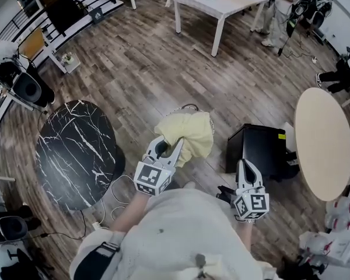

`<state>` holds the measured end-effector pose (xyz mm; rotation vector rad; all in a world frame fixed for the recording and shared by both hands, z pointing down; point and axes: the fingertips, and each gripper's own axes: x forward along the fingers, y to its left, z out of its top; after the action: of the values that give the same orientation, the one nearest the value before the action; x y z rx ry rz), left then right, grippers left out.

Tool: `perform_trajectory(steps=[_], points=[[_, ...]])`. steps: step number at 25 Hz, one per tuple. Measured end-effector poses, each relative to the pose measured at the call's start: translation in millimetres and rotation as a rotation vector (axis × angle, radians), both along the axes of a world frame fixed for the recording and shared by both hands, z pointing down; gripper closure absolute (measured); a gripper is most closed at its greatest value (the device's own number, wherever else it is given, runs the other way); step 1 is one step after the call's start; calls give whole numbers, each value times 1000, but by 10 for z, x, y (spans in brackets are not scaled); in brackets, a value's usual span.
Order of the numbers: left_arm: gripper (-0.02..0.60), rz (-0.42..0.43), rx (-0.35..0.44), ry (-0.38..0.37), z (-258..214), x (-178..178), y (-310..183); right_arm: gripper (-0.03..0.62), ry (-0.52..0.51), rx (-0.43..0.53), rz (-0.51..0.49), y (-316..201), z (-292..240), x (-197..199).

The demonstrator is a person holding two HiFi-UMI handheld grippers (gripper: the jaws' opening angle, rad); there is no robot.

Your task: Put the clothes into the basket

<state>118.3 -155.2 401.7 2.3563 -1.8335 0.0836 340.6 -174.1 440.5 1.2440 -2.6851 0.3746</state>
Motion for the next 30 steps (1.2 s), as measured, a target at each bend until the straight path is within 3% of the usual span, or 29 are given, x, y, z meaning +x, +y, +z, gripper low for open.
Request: perform_trajectory(steps=[8, 16, 30], points=[[485, 55, -29, -14, 94, 187, -251, 585, -3, -15, 56, -90, 59, 191], [485, 157, -53, 0, 196, 396, -701, 585, 8, -27, 175, -330, 67, 414], [485, 323, -39, 50, 160, 354, -1688, 585, 35, -23, 302, -1012, -6, 172]])
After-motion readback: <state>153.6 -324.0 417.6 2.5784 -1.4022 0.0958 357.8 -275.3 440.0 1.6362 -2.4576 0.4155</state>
